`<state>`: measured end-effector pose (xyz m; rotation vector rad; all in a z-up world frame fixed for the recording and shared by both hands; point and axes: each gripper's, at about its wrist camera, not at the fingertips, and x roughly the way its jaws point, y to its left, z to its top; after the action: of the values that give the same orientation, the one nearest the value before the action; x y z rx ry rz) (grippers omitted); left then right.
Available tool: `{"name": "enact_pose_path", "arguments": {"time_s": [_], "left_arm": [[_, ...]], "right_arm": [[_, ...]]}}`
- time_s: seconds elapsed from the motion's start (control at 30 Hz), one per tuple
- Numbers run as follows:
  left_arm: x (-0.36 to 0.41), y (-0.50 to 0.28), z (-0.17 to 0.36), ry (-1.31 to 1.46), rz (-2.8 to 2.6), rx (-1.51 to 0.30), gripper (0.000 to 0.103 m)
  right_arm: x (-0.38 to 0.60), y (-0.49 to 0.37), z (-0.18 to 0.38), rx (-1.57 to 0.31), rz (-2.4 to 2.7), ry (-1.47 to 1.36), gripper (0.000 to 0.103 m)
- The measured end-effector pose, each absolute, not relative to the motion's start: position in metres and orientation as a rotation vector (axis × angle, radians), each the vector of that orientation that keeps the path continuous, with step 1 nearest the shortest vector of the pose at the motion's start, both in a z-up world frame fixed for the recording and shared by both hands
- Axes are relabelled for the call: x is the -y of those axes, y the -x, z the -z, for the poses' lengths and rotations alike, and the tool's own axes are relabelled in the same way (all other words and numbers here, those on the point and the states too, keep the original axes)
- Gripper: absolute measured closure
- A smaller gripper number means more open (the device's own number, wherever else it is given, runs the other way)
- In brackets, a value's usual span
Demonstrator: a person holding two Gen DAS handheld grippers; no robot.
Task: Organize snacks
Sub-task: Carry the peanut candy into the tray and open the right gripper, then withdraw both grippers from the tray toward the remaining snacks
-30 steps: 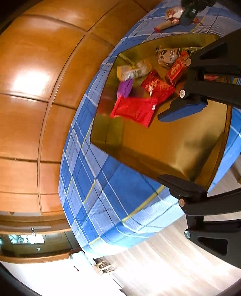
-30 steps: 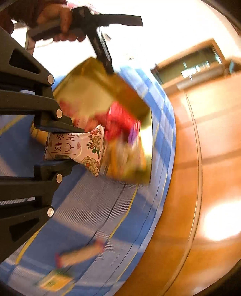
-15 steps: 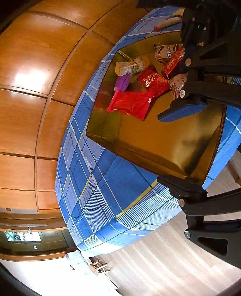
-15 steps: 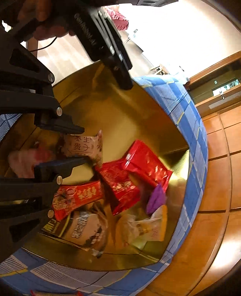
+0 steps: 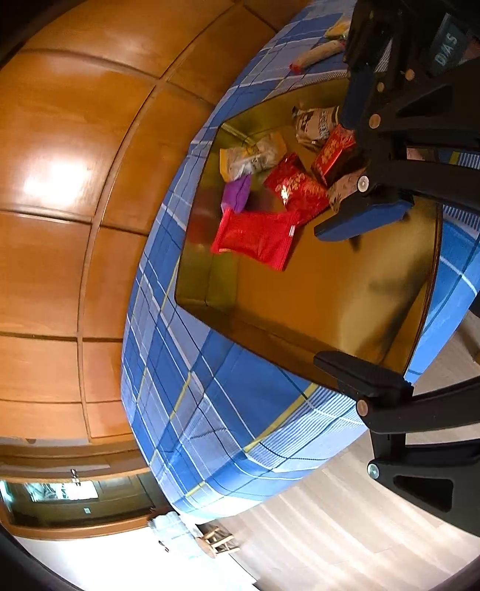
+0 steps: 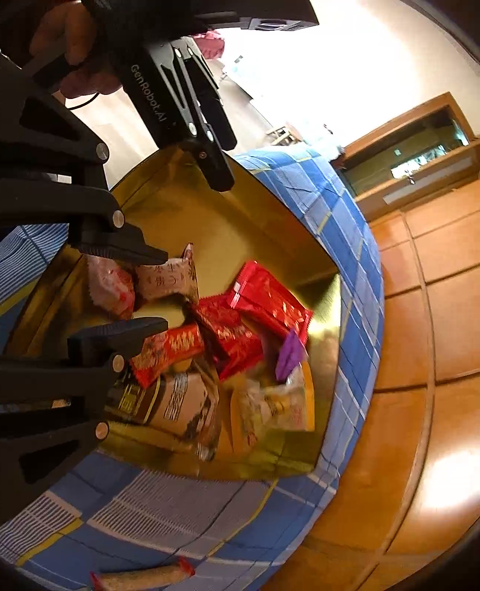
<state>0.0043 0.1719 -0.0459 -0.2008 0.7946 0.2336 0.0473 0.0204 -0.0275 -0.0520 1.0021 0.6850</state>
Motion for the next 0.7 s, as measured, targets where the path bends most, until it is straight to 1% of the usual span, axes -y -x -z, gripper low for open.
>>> {"name": "enact_pose_path", "arguments": {"time_s": [0.33, 0.7], "left_arm": [[-0.144, -0.004, 0.039, 0.139, -0.171, -0.786, 0.04], [-0.115, -0.007, 0.034, 0.076, -0.107, -0.784, 0.04]], "right_arm": [[0.028, -0.039, 0.002, -0.906, -0.604, 0.011, 0.074], [0.104, -0.043, -0.006, -0.879, -0.461, -0.03, 0.074]]}}
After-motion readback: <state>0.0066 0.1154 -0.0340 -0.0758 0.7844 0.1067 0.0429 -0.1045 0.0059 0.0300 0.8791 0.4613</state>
